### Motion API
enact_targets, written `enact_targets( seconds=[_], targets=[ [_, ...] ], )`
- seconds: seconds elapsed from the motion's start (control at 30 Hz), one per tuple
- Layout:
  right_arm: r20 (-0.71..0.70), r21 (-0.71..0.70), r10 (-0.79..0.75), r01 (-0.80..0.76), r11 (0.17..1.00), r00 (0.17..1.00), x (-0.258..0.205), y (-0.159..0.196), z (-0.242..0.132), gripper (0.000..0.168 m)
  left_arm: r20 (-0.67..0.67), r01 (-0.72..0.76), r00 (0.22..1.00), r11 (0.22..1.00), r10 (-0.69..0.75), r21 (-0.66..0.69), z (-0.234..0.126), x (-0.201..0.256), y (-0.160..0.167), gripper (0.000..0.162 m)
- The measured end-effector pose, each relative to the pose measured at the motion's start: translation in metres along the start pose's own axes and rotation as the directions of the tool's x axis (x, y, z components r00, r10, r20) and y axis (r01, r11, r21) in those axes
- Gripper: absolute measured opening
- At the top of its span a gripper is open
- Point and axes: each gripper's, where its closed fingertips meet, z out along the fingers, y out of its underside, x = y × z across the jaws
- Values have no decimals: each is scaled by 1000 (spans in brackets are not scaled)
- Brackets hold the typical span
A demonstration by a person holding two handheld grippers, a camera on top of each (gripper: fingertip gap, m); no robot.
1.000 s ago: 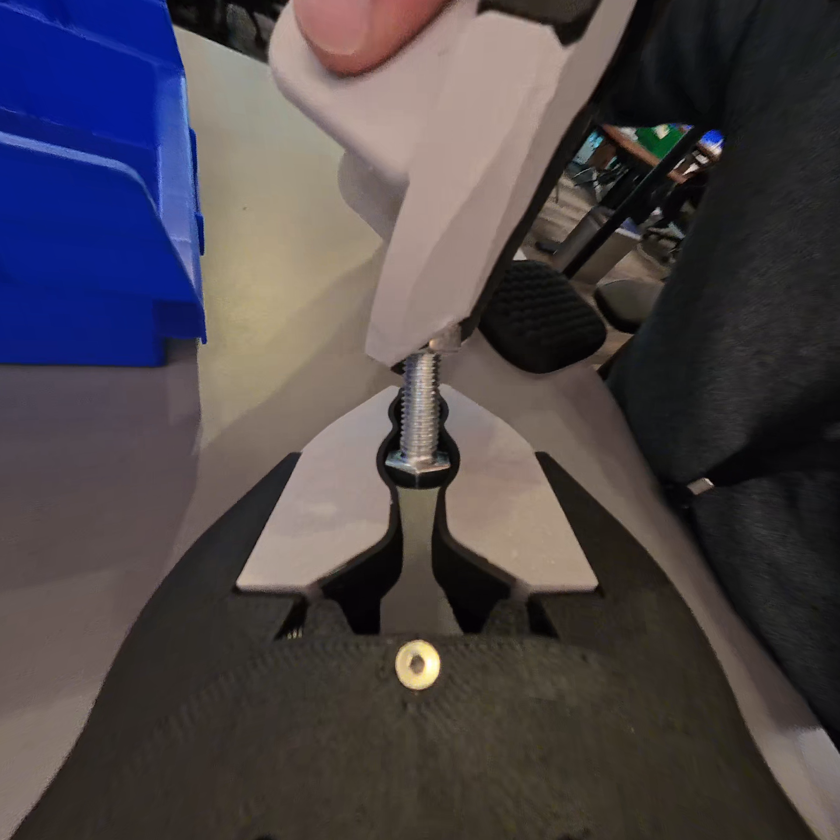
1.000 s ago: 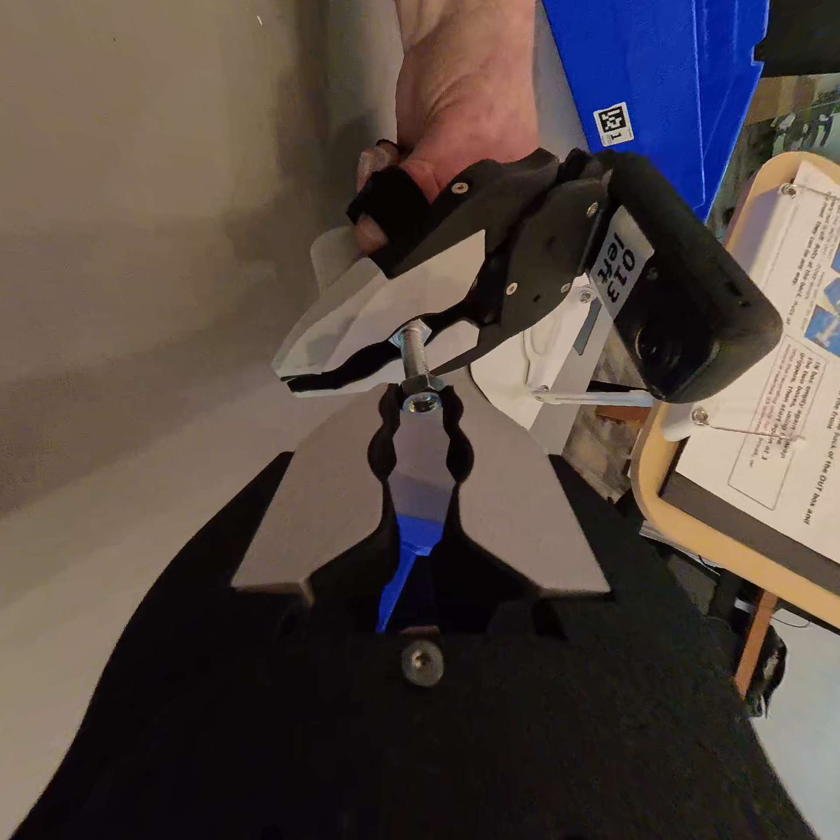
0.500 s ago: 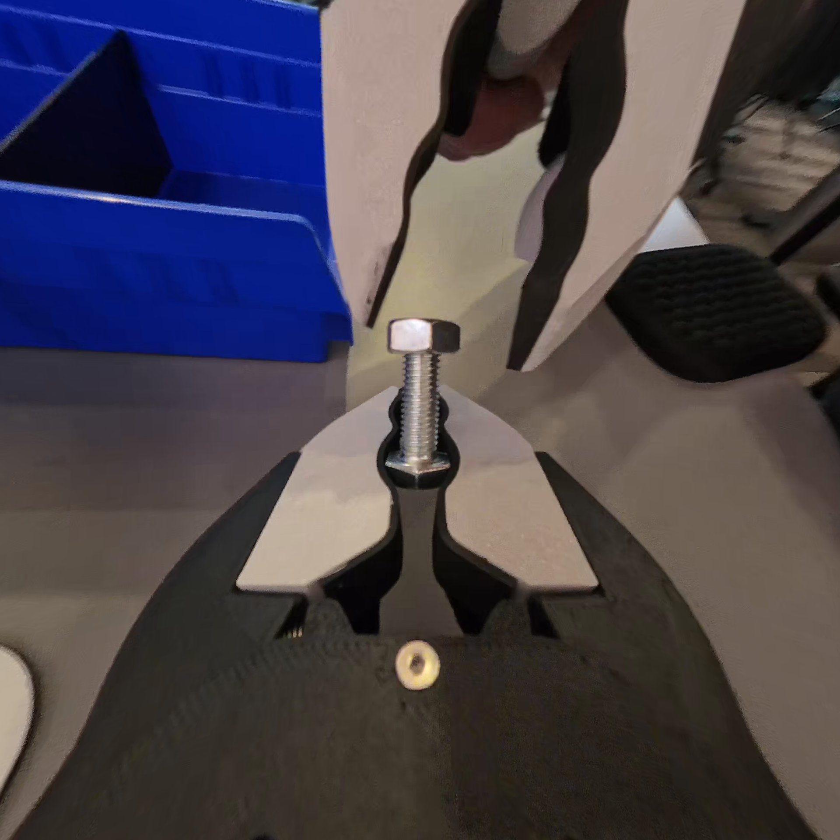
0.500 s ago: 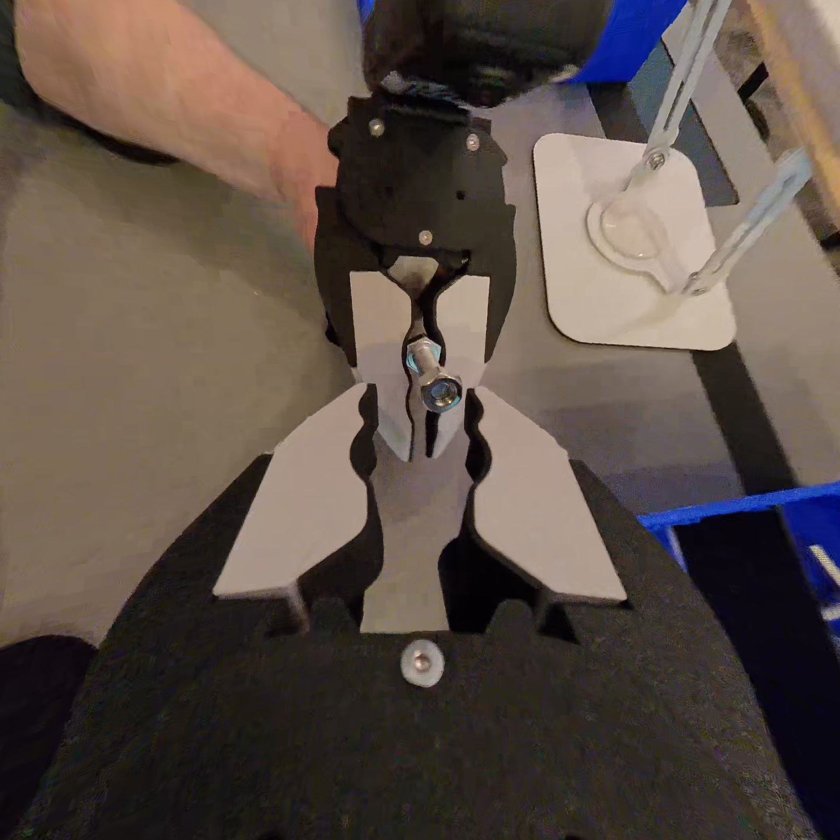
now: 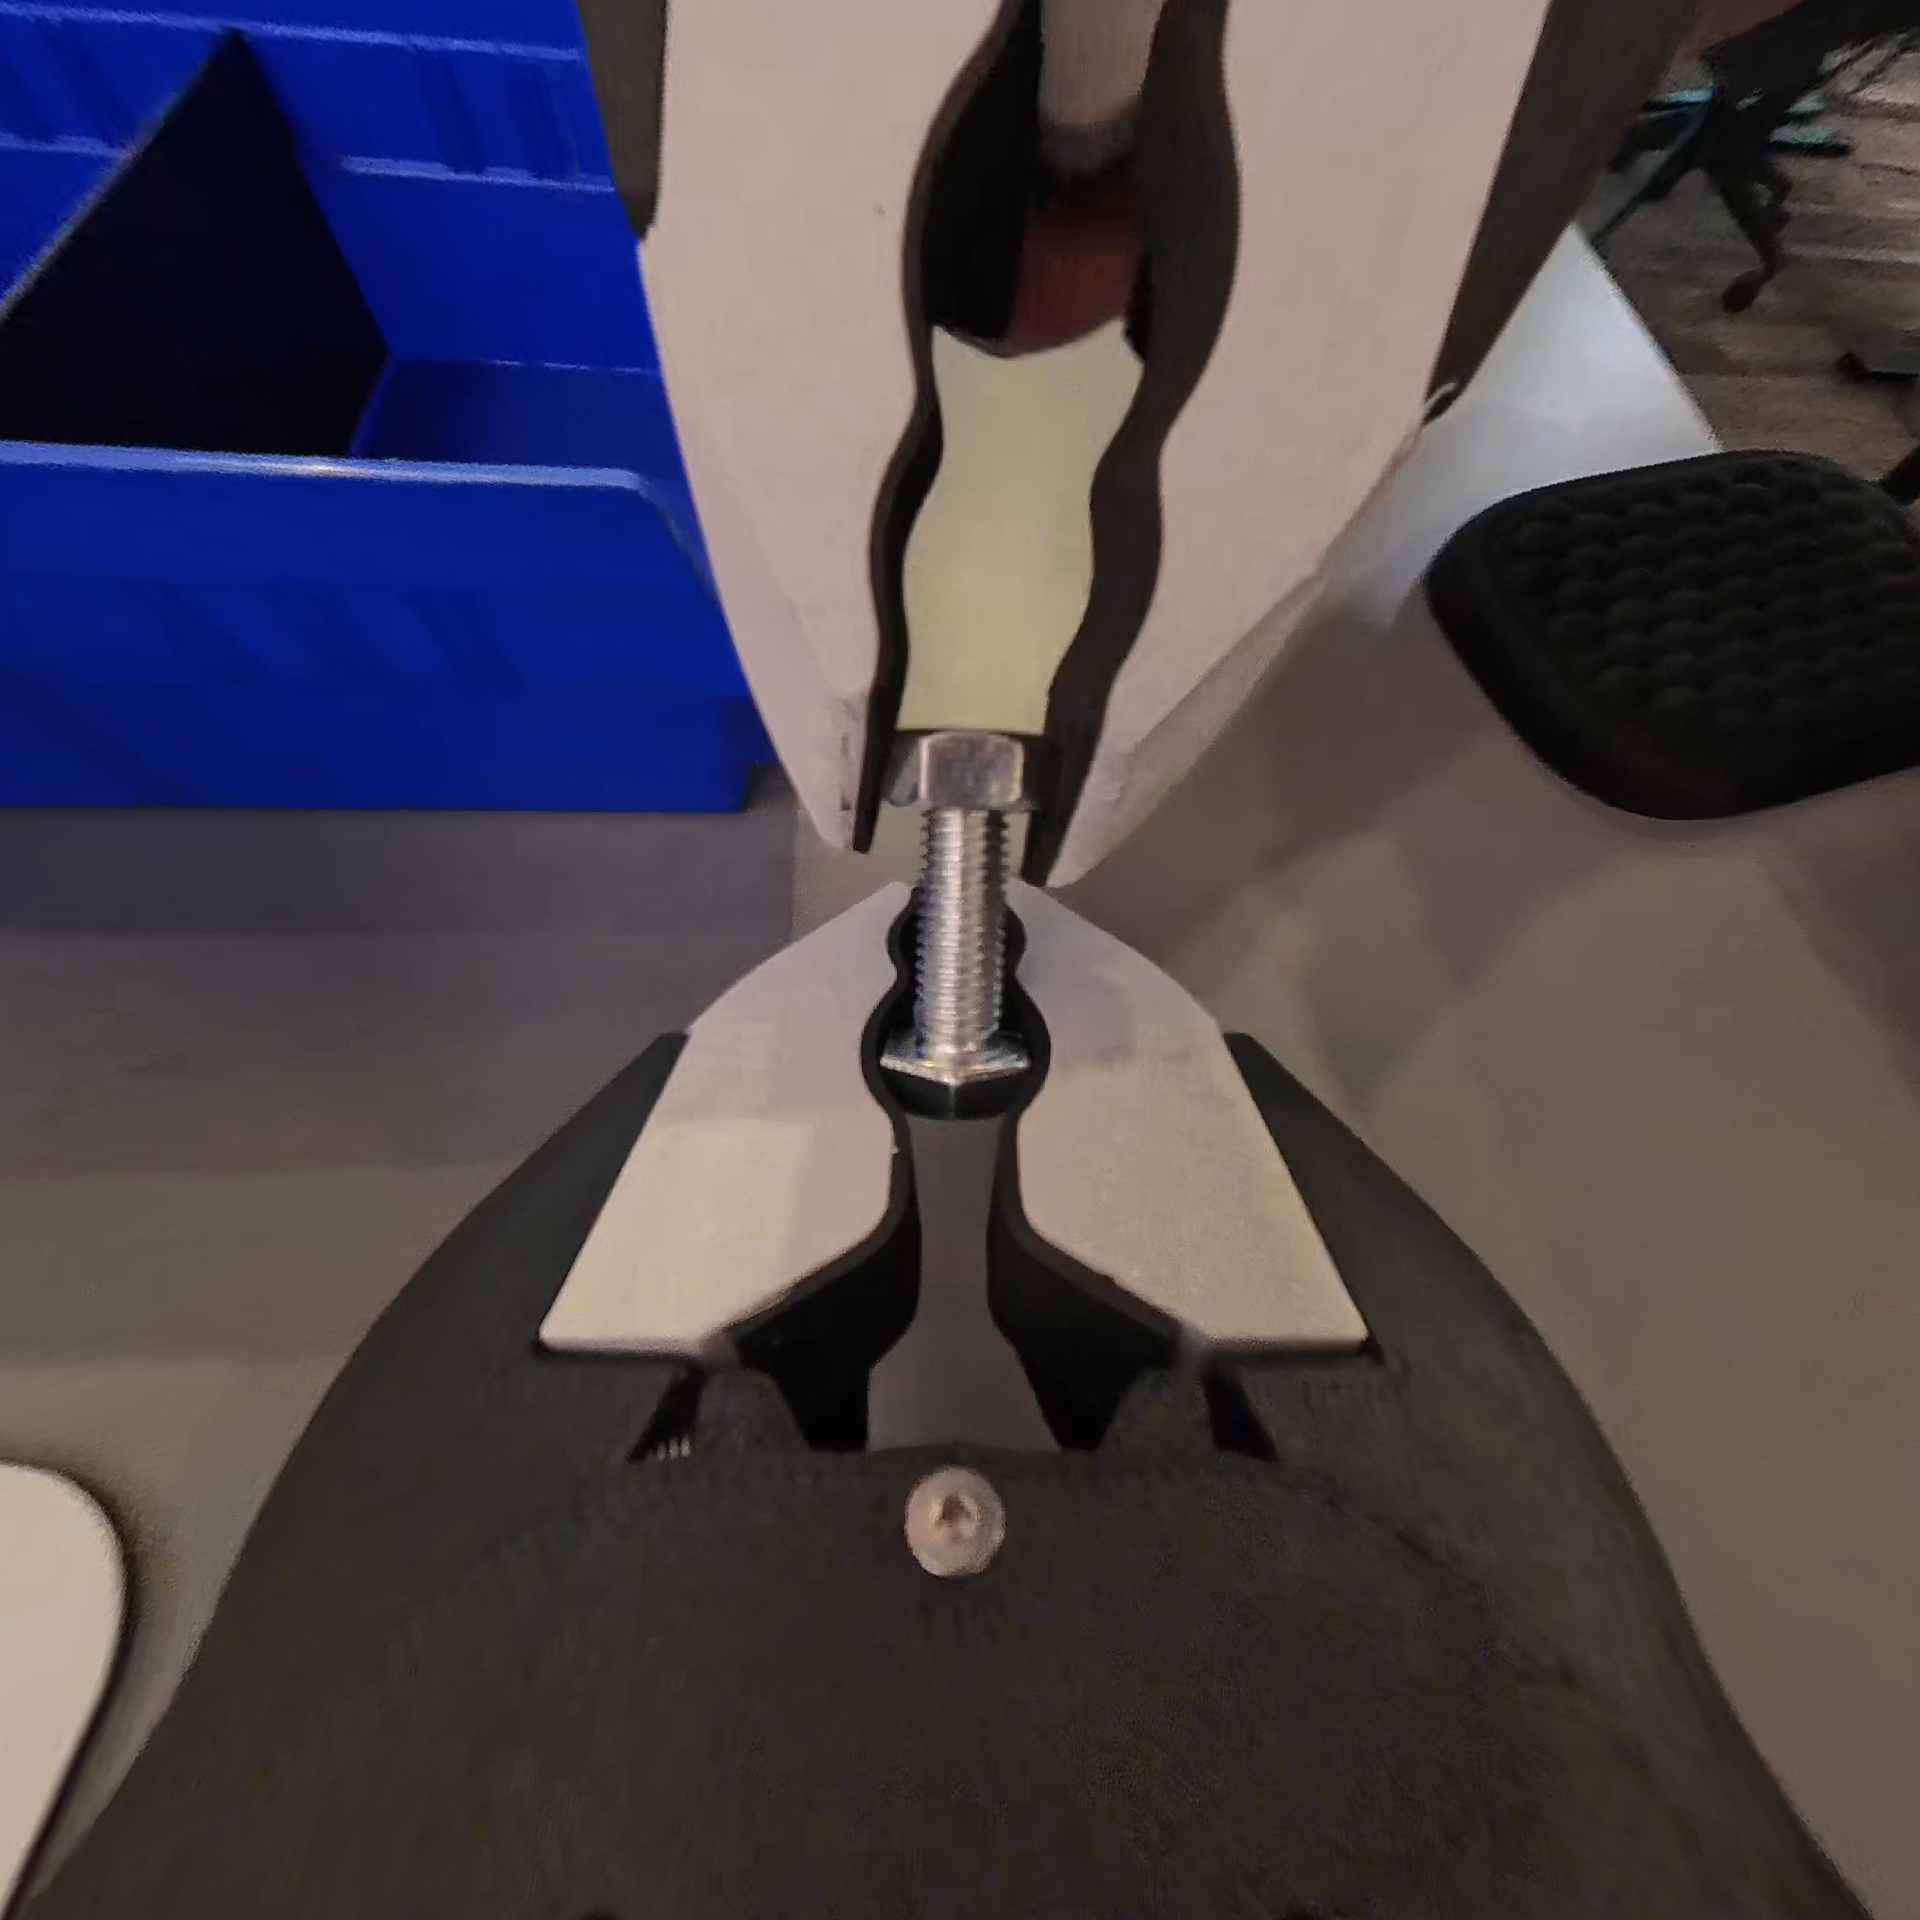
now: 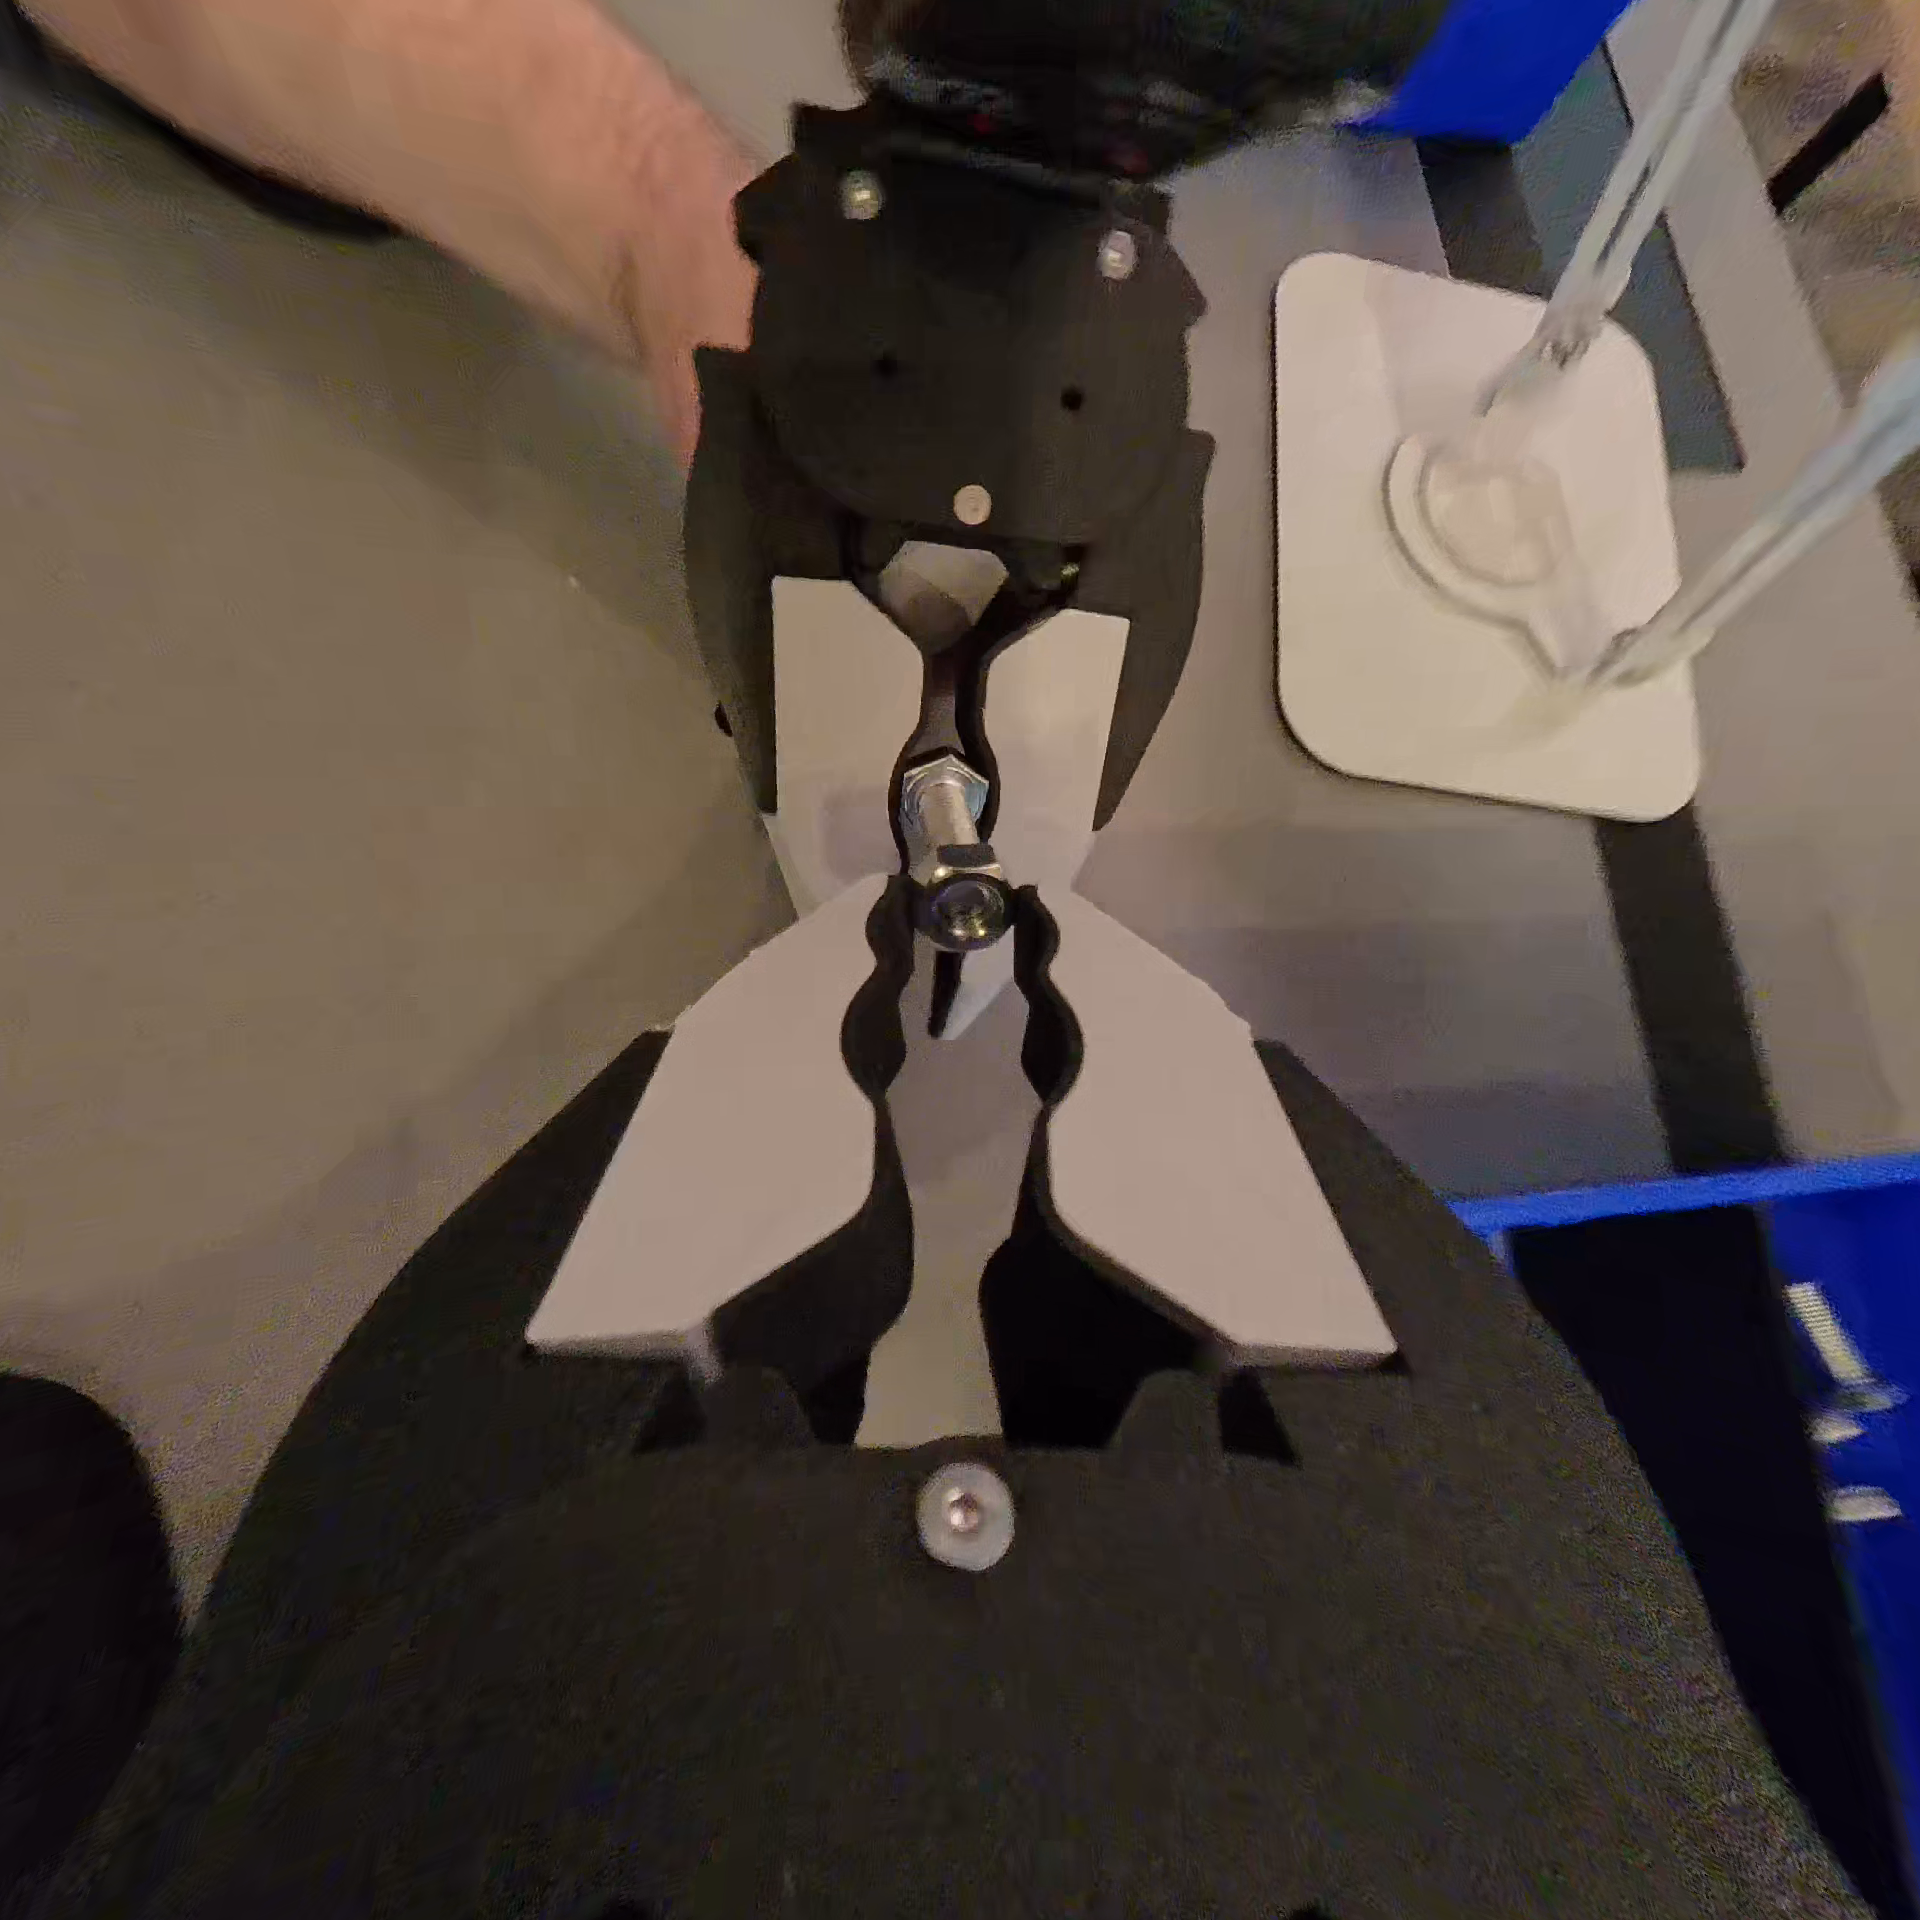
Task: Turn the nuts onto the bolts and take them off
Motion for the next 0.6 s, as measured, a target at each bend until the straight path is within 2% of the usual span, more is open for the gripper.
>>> enact_targets(
  seconds=[0.03, 0.1, 0.2, 0.23, 0.33, 0.37, 0.47, 0.6],
  targets=[
    [-27, -28, -127, 126, 992, 992, -1, 1, 0, 19, -34, 8, 999, 1000, -8, 8, 0, 4, -1, 10],
    [-64, -118, -392, 383, 916, 918, -4, 2, -2, 19, -149, 52, 988, 999, -51, 2, 1, 18, 0, 9],
    [-90, -224, -627, 598, 770, 774, -4, 1, -1, 19, -288, 130, 950, 991, -119, 19, -2, 30, -2, 9],
    [-91, -252, -666, 630, 735, 741, -3, 1, 0, 19, -280, 128, 953, 991, -116, 25, -2, 28, -1, 9],
    [-92, -259, -660, 622, 739, 746, 0, -1, 1, 19, -269, 135, 955, 990, -122, 29, -3, 25, 0, 9],
    [-102, -251, -641, 604, 756, 761, 2, -3, 1, 20, -268, 142, 955, 989, -127, 38, -5, 24, -2, 9],
    [-122, -239, -578, 541, 806, 807, 5, -2, 0, 36, -250, 149, 959, 987, -131, 56, -7, 19, -4, 9],
    [-145, -150, -430, 409, 900, 891, 5, -7, -5, 40, -209, 146, 969, 987, -129, 70, -9, 12, -5, 9]
  ],
)
